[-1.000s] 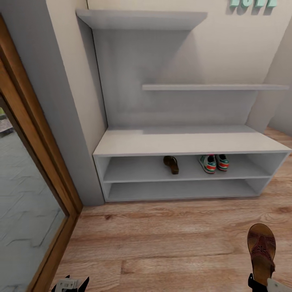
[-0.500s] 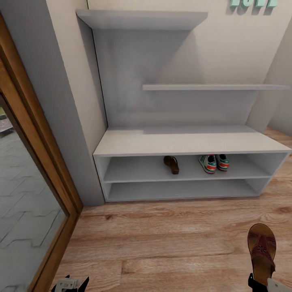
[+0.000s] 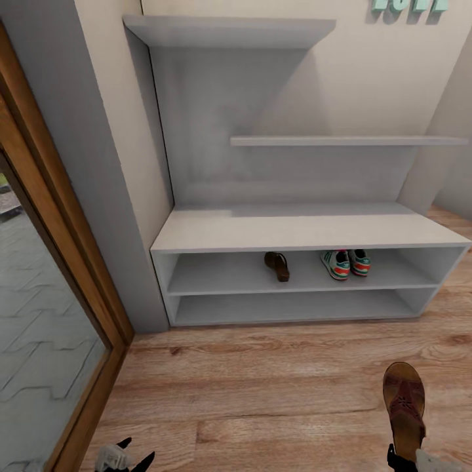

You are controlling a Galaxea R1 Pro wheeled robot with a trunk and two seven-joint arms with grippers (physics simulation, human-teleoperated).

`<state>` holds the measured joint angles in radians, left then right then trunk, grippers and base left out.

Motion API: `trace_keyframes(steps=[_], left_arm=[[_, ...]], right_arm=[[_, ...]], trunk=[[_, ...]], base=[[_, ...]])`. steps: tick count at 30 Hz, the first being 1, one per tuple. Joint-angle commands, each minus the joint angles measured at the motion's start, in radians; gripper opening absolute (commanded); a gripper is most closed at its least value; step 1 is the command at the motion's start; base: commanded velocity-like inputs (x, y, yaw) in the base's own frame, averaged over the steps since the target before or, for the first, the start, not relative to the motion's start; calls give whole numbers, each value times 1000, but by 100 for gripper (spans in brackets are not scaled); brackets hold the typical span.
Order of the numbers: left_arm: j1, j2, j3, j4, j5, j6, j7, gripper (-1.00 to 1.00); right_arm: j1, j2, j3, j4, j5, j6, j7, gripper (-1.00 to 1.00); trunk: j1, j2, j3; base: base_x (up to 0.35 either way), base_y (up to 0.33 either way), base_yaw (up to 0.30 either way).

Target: Pick up the two gym shoes and the two sandals from the corridor floor and place them onto the hallstand (shoe rack) in the corridor, making sure they are on the rack and not on the floor. Arrange them so the two gym shoes are next to each other and the two sandals are next to each other.

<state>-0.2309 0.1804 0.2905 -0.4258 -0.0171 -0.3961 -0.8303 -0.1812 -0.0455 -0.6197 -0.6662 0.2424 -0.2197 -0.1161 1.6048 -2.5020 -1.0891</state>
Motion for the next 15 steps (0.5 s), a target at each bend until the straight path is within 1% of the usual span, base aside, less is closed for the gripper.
trace_keyframes(steps=[1,3,4,5,6,7,9,12,13,15], left_arm=[[-3,2,6,2,-2,5,-25,100],[-5,3,6,1,-2,11,-37,100],[-6,3,5,1,-2,16,-47,100],[-7,3,5,0,-2,18,-53,100],[-7,2,5,0,-2,19,-59,100],[-8,2,4,0,-3,21,-73,100],[-8,2,3,0,-3,22,-89,100],[-5,3,3,1,-3,23,-118,100],[-3,5,4,0,-3,23,-138,100],[-1,6,5,1,-3,22,-157,100]], right_arm=[[-1,1,101,2,12,-2,-3,-100],[-1,2,159,-5,10,-1,-4,-100],[-1,7,213,-19,9,1,-5,-100],[-1,12,238,-28,9,2,-6,-100],[-2,20,261,-36,9,4,-6,-100],[-3,39,300,-53,9,13,-7,-100],[-6,61,332,-66,9,35,-7,-100],[-19,93,362,-78,9,101,-7,-100],[-38,112,374,-83,9,162,-7,-100],[-66,128,382,-85,9,229,-6,-100]], trunk=[[0,0,-1],[0,0,-1],[0,0,-1],[0,0,-1],[0,0,-1],[0,0,-1],[0,0,-1],[0,0,-1],[0,0,-1],[0,0,-1]], base=[[0,0,0],[0,0,0],[0,0,0],[0,0,0],[0,0,0],[0,0,0],[0,0,0],[0,0,0],[0,0,0],[0,0,0]])
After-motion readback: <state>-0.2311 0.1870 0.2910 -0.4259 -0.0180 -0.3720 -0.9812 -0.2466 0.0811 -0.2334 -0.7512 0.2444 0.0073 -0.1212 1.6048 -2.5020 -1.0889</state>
